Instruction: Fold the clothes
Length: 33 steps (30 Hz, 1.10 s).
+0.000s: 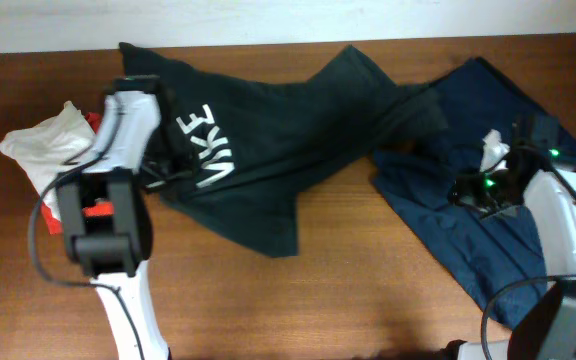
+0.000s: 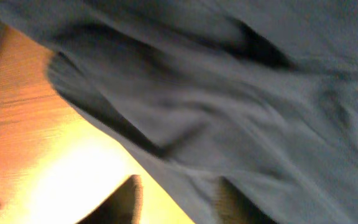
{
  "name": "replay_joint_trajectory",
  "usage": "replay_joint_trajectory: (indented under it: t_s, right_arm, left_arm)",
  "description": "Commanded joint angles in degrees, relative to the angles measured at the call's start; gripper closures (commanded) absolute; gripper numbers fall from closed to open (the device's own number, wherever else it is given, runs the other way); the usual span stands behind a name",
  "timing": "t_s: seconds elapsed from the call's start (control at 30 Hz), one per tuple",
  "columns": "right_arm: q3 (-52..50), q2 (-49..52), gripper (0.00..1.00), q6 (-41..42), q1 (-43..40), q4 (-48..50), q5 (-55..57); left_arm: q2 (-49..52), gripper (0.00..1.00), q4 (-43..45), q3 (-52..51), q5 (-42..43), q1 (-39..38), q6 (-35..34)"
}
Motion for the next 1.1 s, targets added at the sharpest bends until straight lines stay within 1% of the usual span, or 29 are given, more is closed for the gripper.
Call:
replay_joint_trajectory:
  t_s: [0.0, 0.03, 0.07, 0.13, 0.2, 0.3, 0.37, 0.43, 0.47, 0.57, 0.6, 0.67, 0.73, 0.77, 0.8, 0.83, 0.87, 0.9, 0.93, 0.97, 1.0, 1.03, 1.07]
  right_arm:
    - [0.55, 1.62, 0.89, -6.25, 7.06, 6.45, -1.42]
    - [0.55, 2.78, 0.93, -10.19, 9.9, 9.25, -1.4]
    - [0.55, 4.39, 0.93, -13.14, 12.15, 11.32, -1.38]
    - [0.55, 8.92, 0.96, -15.54, 14.95, 14.01, -1.38]
    - [0.55, 14.03, 0.96, -15.56, 15.58, 16.68, -2.36]
    - [0.55, 20.13, 0.96, -15.93, 15.56, 24.17, -2.1]
    - [0.55, 22.03, 0.96, -13.11, 14.99, 29.77, 4.81]
    - [0.55, 24.46, 0.96, -7.76, 11.21, 35.41, 17.51]
    - [0.55, 25.09, 0.96, -6.51, 8.48, 36.5, 19.54]
    - [0.57, 25.57, 0.96, -2.25, -0.66, 39.08, 20.83]
    - [0.98, 25.57, 0.95, 1.33, -5.95, 39.63, 20.81]
    - [1.77, 25.55, 0.95, 6.14, -11.87, 39.39, 20.65]
    - [3.5, 25.42, 0.95, 6.34, -15.06, 38.14, 11.91]
    - [4.61, 24.98, 0.91, 6.34, -14.97, 37.4, 6.99]
    - [5.75, 24.39, 0.83, 5.16, -14.21, 36.81, 3.08]
    - [8.59, 22.95, 0.71, 3.17, -12.04, 34.01, -0.07]
    - [11.54, 21.38, 0.56, 2.29, -9.84, 30.42, -0.09]
    - [14.27, 19.69, 0.44, 2.29, -7.98, 26.97, -0.09]
    - [17.35, 17.73, 0.38, 2.32, -6.16, 22.86, -0.07]
    - [21.46, 14.88, 0.37, 2.56, -4.13, 16.24, -0.09]
    - [23.28, 13.16, 0.36, 2.58, -3.1, 12.02, 0.13]
    - [24.09, 11.89, 0.36, 2.71, -2.47, 9.05, 0.13]
    - [24.33, 10.14, 0.35, 2.73, -1.77, 3.65, 0.13]
  left_arm:
    - [-6.97, 1.0, -2.21, -0.15, -2.08, 2.32, 2.49]
    - [-7.08, 1.0, -2.34, -0.15, -2.67, 2.27, 2.45]
    - [-7.08, 1.0, -1.97, -0.24, -2.62, 2.25, 2.43]
    - [-7.08, 1.0, -1.49, -0.55, -2.64, 2.21, 2.43]
    - [-7.08, 1.0, -0.81, -0.76, -2.62, 1.66, 2.38]
    - [-7.08, 1.0, 0.04, -0.76, -2.62, 0.92, 2.4]
    - [-7.08, 1.0, 0.72, -0.76, -2.6, 0.33, 2.38]
    - [-7.08, 1.0, 1.29, -0.76, -2.62, -0.76, 2.4]
    - [-7.08, 0.99, 1.38, -0.76, -2.62, -0.96, 2.4]
    - [-7.08, 0.99, 1.81, -0.76, -2.64, -1.01, 2.4]
    - [-7.08, 0.99, 1.79, -0.76, -2.62, -1.01, 2.4]
    - [-7.08, 0.99, 1.75, -0.76, -2.62, -1.01, 2.4]
    - [-7.08, 0.99, 1.79, -0.76, -2.62, -1.01, 2.4]
    - [-7.08, 0.99, 1.79, -0.76, -2.62, -1.01, 2.4]
    - [-7.08, 0.99, 1.77, -0.76, -2.6, -1.01, 2.38]
    - [-7.08, 0.99, 1.79, -0.76, -2.62, -1.01, 2.4]
    - [-7.08, 0.96, 2.27, -0.74, -2.75, -1.01, 2.45]
    - [-7.08, 0.94, 3.21, -0.59, -3.87, -0.94, 2.47]
    - [-7.15, 0.85, 4.17, 0.31, -5.68, -0.61, 2.43]
    - [-7.19, 0.67, 4.85, 2.34, -5.64, 0.11, 2.4]
    - [-7.19, 0.53, 4.68, 5.38, -5.62, 0.83, 2.43]
    - [-7.32, 0.47, 4.09, 7.58, -5.68, 1.07, 2.43]
    - [-7.65, 0.44, 2.95, 11.82, -5.66, 1.2, 2.43]
